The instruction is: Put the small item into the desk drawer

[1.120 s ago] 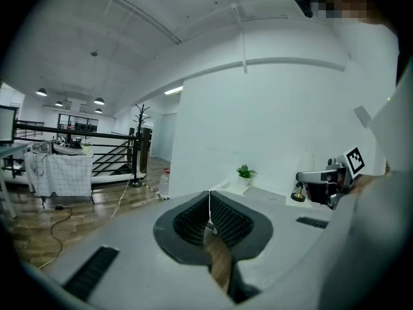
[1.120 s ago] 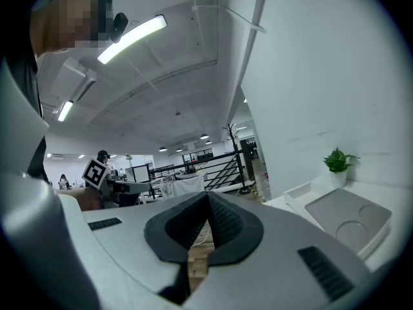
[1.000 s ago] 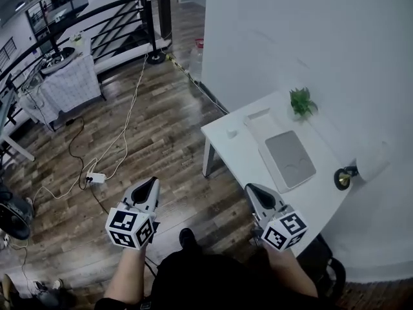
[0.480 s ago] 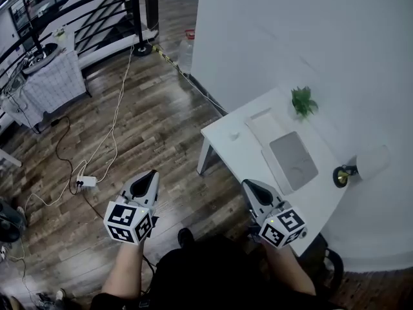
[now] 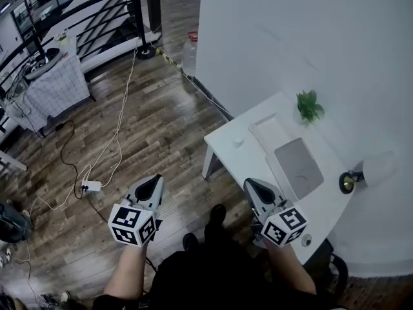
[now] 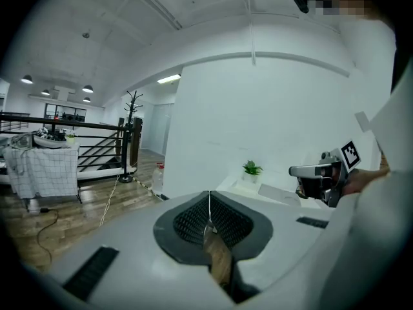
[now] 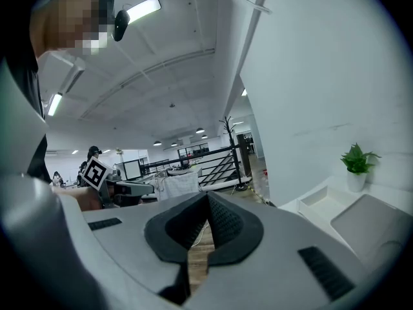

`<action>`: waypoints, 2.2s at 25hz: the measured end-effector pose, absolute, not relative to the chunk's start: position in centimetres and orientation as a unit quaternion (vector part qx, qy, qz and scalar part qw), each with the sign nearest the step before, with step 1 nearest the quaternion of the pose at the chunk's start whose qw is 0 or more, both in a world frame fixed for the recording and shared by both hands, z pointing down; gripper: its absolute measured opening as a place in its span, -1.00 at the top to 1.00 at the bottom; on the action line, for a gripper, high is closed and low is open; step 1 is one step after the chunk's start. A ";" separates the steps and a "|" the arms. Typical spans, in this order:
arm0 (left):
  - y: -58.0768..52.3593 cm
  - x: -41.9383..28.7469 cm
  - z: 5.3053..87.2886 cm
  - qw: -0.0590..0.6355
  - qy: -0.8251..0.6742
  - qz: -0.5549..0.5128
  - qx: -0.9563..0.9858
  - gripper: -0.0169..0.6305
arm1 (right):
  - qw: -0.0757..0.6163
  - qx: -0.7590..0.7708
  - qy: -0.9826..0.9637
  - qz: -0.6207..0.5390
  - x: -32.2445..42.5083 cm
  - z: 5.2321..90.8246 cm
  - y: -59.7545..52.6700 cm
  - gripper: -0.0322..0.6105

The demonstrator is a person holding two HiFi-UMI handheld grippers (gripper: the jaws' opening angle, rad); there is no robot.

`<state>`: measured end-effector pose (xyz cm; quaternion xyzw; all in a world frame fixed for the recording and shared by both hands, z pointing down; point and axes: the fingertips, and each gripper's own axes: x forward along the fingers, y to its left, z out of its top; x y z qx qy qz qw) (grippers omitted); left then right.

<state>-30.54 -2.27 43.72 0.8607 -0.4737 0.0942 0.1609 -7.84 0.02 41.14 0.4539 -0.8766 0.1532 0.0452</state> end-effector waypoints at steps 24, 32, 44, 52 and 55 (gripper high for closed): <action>-21.4 -14.3 43.8 0.134 -0.454 0.149 0.868 0.91 | 0.012 0.434 -0.883 0.180 5.3 43.4 -18.8 0.89; -22.3 -13.3 43.4 0.132 -0.445 0.143 0.874 0.91 | 0.020 0.444 -0.879 0.171 6.4 42.4 -19.3 0.89; -26.6 -13.7 43.9 0.132 -0.411 0.128 0.893 0.91 | 0.041 0.478 -0.859 0.178 4.8 42.6 -21.5 0.89; -29.2 -14.8 46.0 0.151 -0.368 0.129 0.908 0.91 | 0.060 0.497 -0.845 0.187 1.3 43.3 -23.8 0.89; -29.3 -14.7 47.3 0.162 -0.342 0.136 0.916 0.91 | 0.072 0.504 -0.839 0.192 0.0 43.9 -23.7 0.89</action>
